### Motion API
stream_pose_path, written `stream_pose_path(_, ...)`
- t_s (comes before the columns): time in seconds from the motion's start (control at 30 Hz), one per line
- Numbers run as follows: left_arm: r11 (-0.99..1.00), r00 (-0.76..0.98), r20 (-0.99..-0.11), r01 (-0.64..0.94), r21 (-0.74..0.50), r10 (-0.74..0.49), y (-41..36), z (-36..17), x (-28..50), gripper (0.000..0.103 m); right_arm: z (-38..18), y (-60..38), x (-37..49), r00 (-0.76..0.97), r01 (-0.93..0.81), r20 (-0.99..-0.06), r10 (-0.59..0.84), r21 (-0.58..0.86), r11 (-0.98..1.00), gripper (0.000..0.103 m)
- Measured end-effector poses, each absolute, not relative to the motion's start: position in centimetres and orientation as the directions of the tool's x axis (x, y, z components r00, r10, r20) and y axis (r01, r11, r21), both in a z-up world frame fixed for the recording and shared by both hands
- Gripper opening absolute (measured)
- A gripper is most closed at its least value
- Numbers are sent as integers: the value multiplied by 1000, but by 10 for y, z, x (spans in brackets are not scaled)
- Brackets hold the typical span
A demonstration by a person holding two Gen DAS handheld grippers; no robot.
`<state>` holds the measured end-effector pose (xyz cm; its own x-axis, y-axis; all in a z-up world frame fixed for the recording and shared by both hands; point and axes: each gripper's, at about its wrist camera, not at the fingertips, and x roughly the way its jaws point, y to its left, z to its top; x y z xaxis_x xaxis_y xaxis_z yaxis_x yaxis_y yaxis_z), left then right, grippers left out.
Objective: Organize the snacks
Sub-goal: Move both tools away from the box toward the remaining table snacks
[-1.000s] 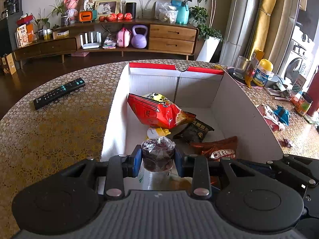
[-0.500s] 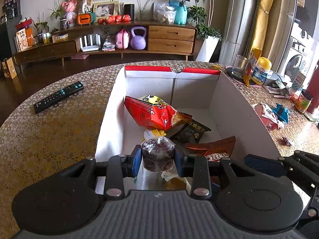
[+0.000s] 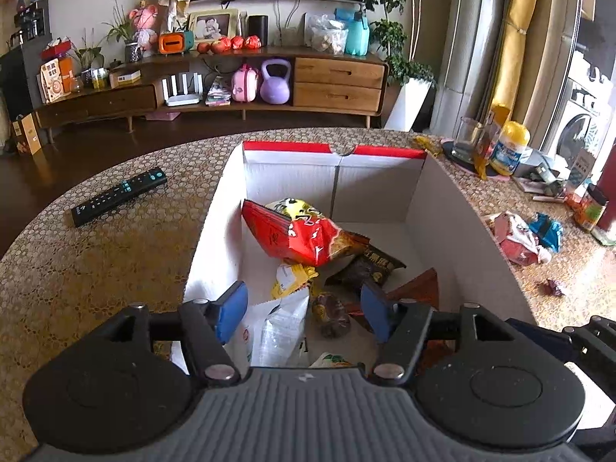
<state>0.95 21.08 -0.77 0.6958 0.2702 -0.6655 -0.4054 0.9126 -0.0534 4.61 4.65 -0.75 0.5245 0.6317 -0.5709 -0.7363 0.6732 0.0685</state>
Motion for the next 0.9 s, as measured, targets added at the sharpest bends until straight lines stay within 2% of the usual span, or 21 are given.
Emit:
stream_pose_path(0.2, 915, 720, -640, -399, -65, 268, 204, 0, 8, 75, -2, 32, 44, 533, -729, -549, 644, 89, 679, 61)
stream_pose_path(0.53, 923, 772, -584, -372, -95, 251, 188, 16, 8, 80, 6, 8, 41, 585, -690, -509, 632, 98, 717, 65)
stream_pose_path(0.9, 955, 815, -551, -278, -99, 180, 152, 26, 27, 83, -2, -44, 67, 673, -559, -501, 545, 139, 818, 69)
